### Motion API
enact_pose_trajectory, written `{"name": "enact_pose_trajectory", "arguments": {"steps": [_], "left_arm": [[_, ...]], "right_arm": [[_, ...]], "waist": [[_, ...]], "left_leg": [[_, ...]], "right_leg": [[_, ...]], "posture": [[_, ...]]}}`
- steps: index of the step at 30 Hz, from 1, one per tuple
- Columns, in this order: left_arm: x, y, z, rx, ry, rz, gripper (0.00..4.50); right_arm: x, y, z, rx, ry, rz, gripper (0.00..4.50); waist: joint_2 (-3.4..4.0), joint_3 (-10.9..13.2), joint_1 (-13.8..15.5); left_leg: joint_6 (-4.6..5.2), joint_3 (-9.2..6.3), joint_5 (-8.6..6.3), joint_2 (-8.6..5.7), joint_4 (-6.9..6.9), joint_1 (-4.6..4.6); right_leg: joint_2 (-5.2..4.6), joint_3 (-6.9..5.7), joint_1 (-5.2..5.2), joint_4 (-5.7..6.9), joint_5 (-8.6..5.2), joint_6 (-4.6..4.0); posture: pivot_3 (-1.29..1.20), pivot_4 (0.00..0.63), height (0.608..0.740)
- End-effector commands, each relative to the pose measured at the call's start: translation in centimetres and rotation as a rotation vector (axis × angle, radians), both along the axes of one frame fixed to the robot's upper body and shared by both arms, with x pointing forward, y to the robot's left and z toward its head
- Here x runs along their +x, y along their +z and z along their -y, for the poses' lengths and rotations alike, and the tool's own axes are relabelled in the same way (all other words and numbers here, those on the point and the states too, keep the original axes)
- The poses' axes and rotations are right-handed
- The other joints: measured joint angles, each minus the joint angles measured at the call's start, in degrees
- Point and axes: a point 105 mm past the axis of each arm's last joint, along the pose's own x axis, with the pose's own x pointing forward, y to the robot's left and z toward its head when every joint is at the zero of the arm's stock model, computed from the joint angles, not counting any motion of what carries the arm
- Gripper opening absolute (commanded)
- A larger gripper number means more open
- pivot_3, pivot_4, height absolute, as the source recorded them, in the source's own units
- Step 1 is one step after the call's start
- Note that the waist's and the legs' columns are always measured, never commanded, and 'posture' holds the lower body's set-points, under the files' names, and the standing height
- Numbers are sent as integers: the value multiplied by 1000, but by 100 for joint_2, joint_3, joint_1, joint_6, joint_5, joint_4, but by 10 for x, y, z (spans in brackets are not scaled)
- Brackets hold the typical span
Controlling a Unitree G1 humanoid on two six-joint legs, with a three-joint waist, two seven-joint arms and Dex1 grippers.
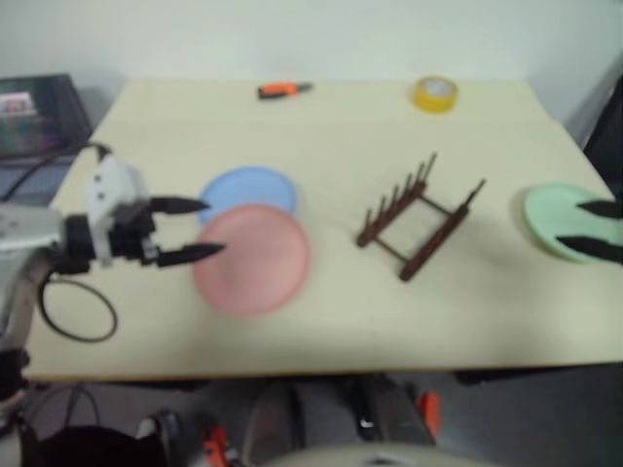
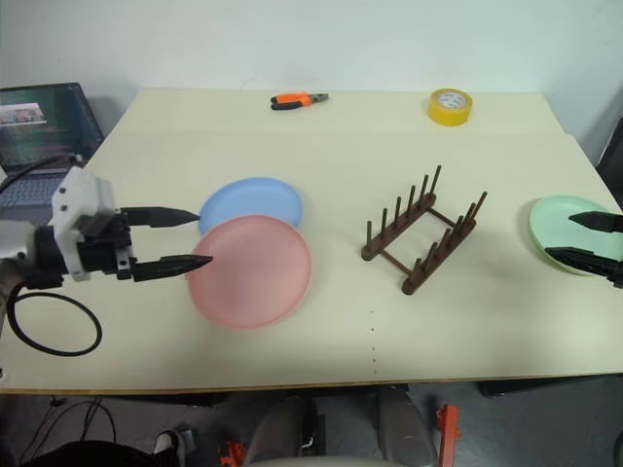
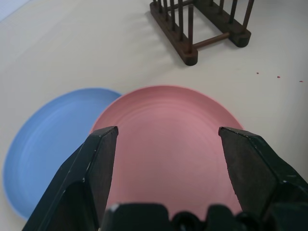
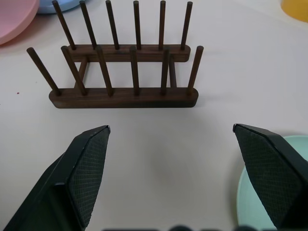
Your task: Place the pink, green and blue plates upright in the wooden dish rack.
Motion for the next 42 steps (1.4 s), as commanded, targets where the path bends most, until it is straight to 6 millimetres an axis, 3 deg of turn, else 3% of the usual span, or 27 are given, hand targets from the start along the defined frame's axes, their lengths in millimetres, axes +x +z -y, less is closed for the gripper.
{"name": "enact_pose_trajectory", "arguments": {"steps": [1,5,8,10,14,20,26,34,42], "left_arm": [[-4,12,0,16,2,51,3686],[-4,16,1,21,5,69,3686],[-4,18,12,-2,-41,78,3686],[-4,17,23,-6,-71,77,3686],[-11,12,65,-24,-191,68,3686],[-1,-2,115,-50,-210,17,3686],[17,-21,144,-44,-139,-5,3686],[9,-42,190,-46,-190,-108,3686],[8,-57,218,-10,-169,-167,3686]], "right_arm": [[0,10,-2,-18,25,34,4475],[2,10,-1,-16,29,37,4475],[5,8,-2,-18,30,42,4475],[6,9,-4,-15,32,55,4475],[3,5,-5,-11,33,59,4475],[2,4,-15,8,43,65,4475],[-3,1,-16,10,32,56,4475],[-6,1,-18,12,13,66,4475],[-8,1,-23,13,17,58,4475]], "waist": [[0,0,1],[0,0,-3],[0,0,-2],[0,0,2],[2,-1,6],[1,-1,13],[1,-1,-9],[0,-2,-1],[1,-2,-1]], "left_leg": [[0,0,0,0,0,0],[0,4,0,1,0,-1],[0,4,0,1,0,0],[0,3,0,-1,1,0],[0,5,0,-1,1,-2],[0,-1,0,-13,10,-2],[0,-6,1,-13,9,2],[0,-12,1,-16,14,0],[0,-28,1,-22,17,-1]], "right_leg": [[0,0,0,0,0,0],[-1,0,-1,0,0,1],[-2,0,-1,0,1,1],[-1,0,0,1,1,1],[-4,2,2,1,6,14],[3,3,7,4,25,48],[14,8,9,7,25,47],[16,9,12,9,26,48],[18,8,13,12,25,47]], "posture": [[0,150,740],[0,150,740],[0,150,740],[0,150,740],[0,150,740],[0,150,740],[0,150,740],[0,150,740],[0,150,740]]}}
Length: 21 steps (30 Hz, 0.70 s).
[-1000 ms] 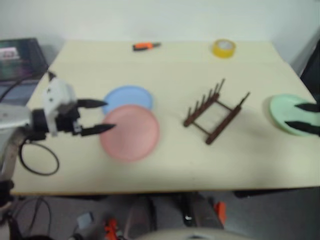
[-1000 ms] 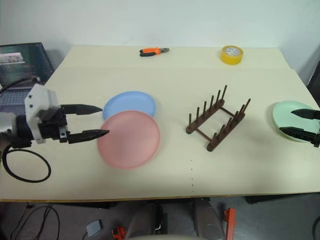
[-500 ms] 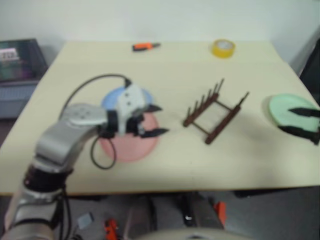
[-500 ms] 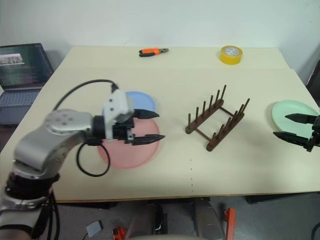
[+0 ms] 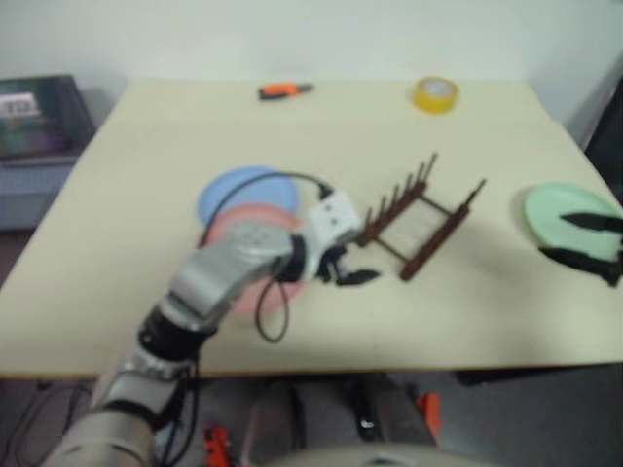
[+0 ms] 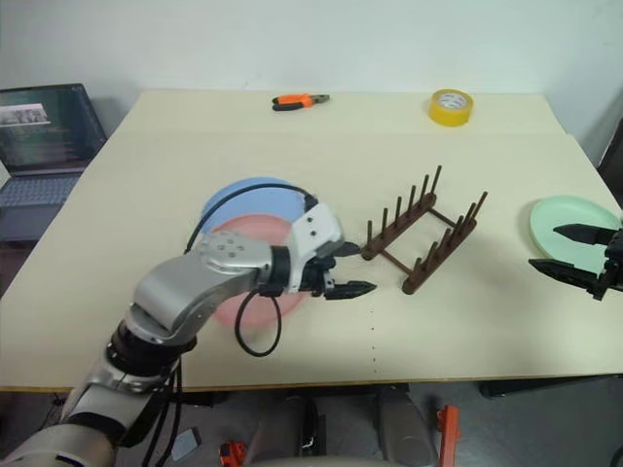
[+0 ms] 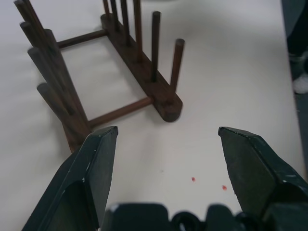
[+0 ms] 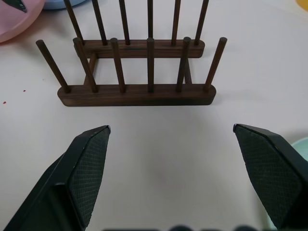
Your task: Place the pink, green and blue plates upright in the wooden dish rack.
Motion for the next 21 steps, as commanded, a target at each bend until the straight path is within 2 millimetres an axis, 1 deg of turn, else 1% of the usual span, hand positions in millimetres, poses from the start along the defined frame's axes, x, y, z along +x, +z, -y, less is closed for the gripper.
{"name": "enact_pose_trajectory", "arguments": {"steps": [1,4,7,13,21], "left_arm": [[-1,-4,16,29,4,9,3686],[-3,-12,31,48,9,-11,3686],[0,-19,41,73,35,-30,3686],[3,-32,53,118,61,-56,3686],[7,-44,58,139,95,-80,3686]], "right_arm": [[-1,15,-2,6,6,52,4475],[-1,16,-4,7,7,49,4475],[-2,16,-7,9,10,46,4475],[-4,15,-11,15,11,40,4475],[-7,17,-15,19,7,35,4475]], "waist": [[0,0,-3],[0,0,5],[0,0,1],[4,-2,-4],[4,-2,-1]], "left_leg": [[0,0,0,-1,0,0],[0,-6,0,-6,3,-2],[0,-9,0,-7,5,-3],[0,-23,0,-8,6,-2],[0,-28,0,-13,6,-5]], "right_leg": [[0,0,0,-1,0,0],[-2,-1,3,-2,0,1],[-1,-1,3,-2,1,1],[4,-4,3,3,0,-1],[1,-6,4,-2,-1,-1]], "posture": [[0,150,740],[0,150,740],[0,150,740],[0,150,740],[0,150,740]]}}
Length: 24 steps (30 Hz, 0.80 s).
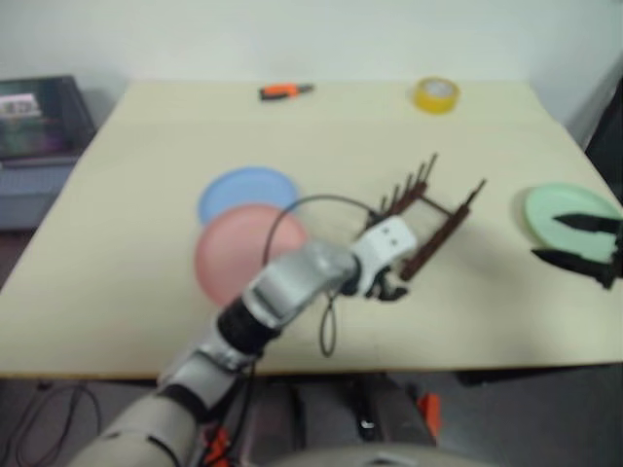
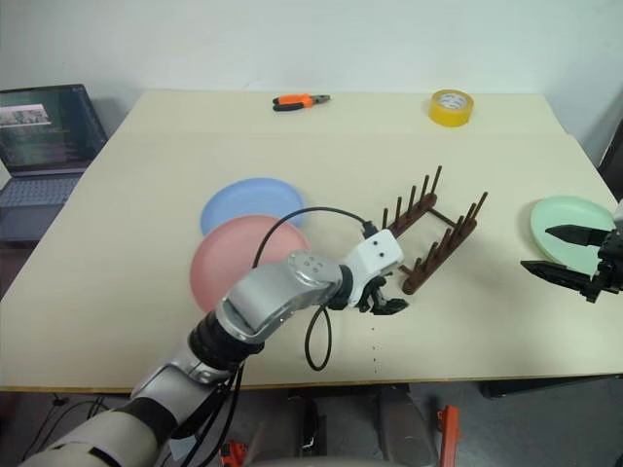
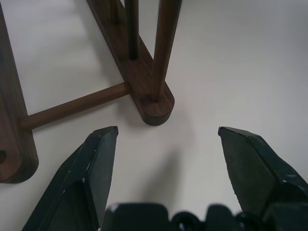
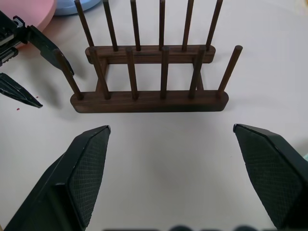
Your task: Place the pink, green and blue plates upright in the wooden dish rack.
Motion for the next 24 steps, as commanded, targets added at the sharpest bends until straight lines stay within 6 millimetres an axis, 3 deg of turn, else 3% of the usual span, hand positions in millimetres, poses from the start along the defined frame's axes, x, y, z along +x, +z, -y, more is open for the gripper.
{"name": "enact_pose_trajectory", "arguments": {"steps": [1,16,23,24], "left_arm": [[2,4,7,-8,3,28,3686],[16,-9,37,-38,50,27,3686],[23,-11,38,-25,64,60,3686],[24,-12,37,-23,68,62,3504]], "right_arm": [[-2,14,-3,6,9,47,4475],[-7,19,-12,8,20,38,4475],[-8,18,-17,17,19,39,4475],[-8,18,-17,18,18,39,4498]], "waist": [[1,0,-1],[-1,0,1],[-4,2,-1],[-4,2,-1]], "left_leg": [[0,-1,0,0,1,0],[0,-6,0,-5,1,-3],[0,-9,0,-8,1,-3],[0,-9,0,-8,1,-3]], "right_leg": [[0,0,0,1,0,0],[-2,-3,0,-2,0,0],[-2,-2,1,-2,0,0],[-2,-2,1,-3,0,0]], "posture": [[0,150,740],[0,150,740],[0,150,740],[0,150,740]]}}
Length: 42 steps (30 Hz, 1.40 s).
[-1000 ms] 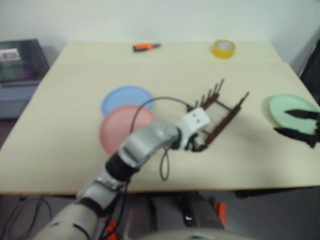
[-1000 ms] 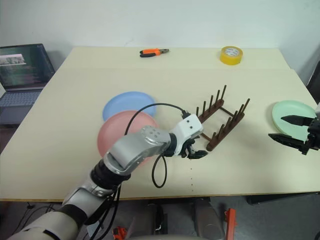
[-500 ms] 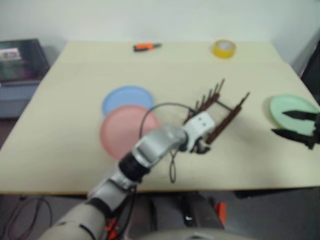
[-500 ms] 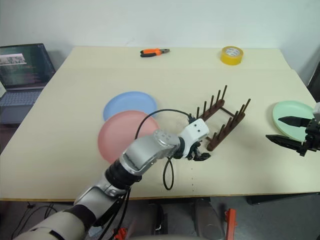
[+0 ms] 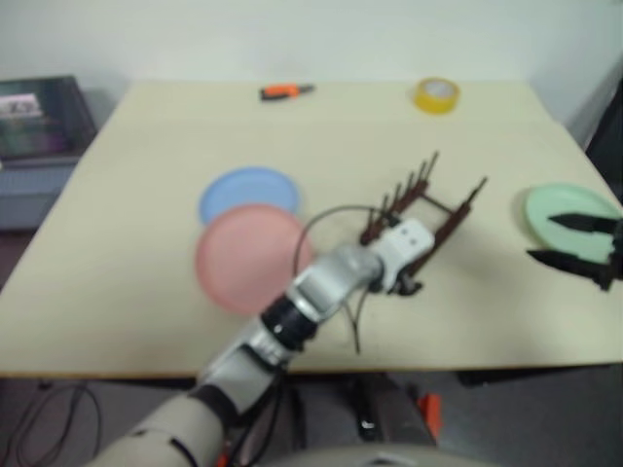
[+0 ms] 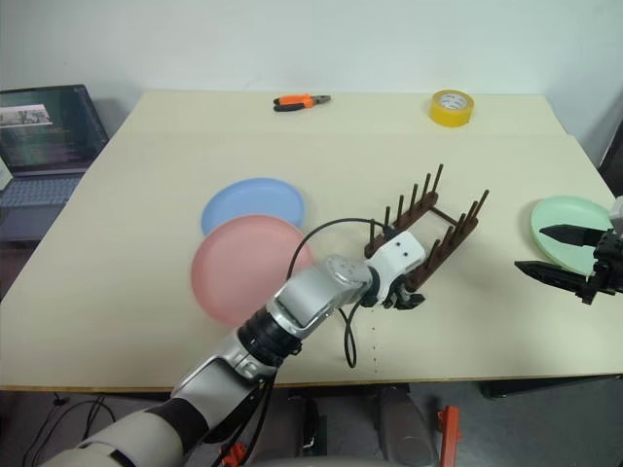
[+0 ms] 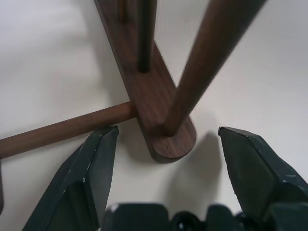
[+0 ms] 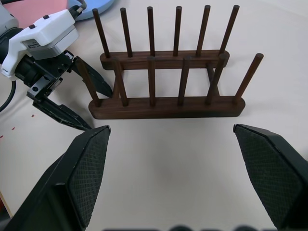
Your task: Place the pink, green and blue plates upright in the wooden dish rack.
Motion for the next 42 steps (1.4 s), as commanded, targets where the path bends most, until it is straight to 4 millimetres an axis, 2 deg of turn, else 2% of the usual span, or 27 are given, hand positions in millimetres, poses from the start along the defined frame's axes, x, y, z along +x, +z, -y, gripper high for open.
{"name": "enact_pose_trajectory", "arguments": {"steps": [1,2,7,8,14,18,24,31,42], "left_arm": [[6,9,3,-11,1,55,3304],[7,9,2,-6,4,61,3091],[12,8,-3,7,2,82,1297],[13,9,-5,9,-1,84,1067],[18,13,-17,8,-17,83,1014],[29,23,-38,23,-40,109,1013],[16,24,-61,51,-286,158,1012],[7,25,-60,29,-466,176,1011],[33,26,-47,74,-496,202,1009]], "right_arm": [[-2,13,-4,7,12,54,4500],[-2,13,-4,8,12,55,4500],[-1,12,-5,13,10,60,4500],[0,11,-6,14,11,61,4500],[3,10,-7,22,12,71,4500],[6,9,-9,26,14,82,4500],[8,11,-7,26,12,90,4500],[6,10,-5,21,7,92,4500],[1,10,0,7,-16,98,4500]], "waist": [[0,0,0],[0,0,0],[-1,0,1],[-1,0,1],[3,-2,-5],[5,-3,-23],[9,-5,-15],[8,-4,36],[5,-3,-13]], "left_leg": [[0,0,0,0,0,0],[0,0,0,0,0,0],[0,-1,0,0,0,0],[0,-2,0,0,0,0],[0,-2,0,0,-1,1],[0,-3,0,2,-2,1],[0,0,0,6,-14,0],[0,4,0,4,-15,-14],[1,2,-1,3,-12,-10]], "right_leg": [[0,0,0,0,0,0],[0,0,0,0,0,0],[0,-2,0,-1,0,0],[0,-2,1,-1,0,0],[1,-3,1,-1,0,-1],[3,-2,-1,0,-1,-1],[5,-3,-6,-2,-4,-7],[-4,-7,-6,-19,-3,-4],[2,-3,-6,-14,-2,-2]], "posture": [[0,150,740],[0,150,740],[0,150,740],[0,150,740],[0,150,740],[0,150,740],[0,150,740],[0,150,740],[0,150,740]]}}
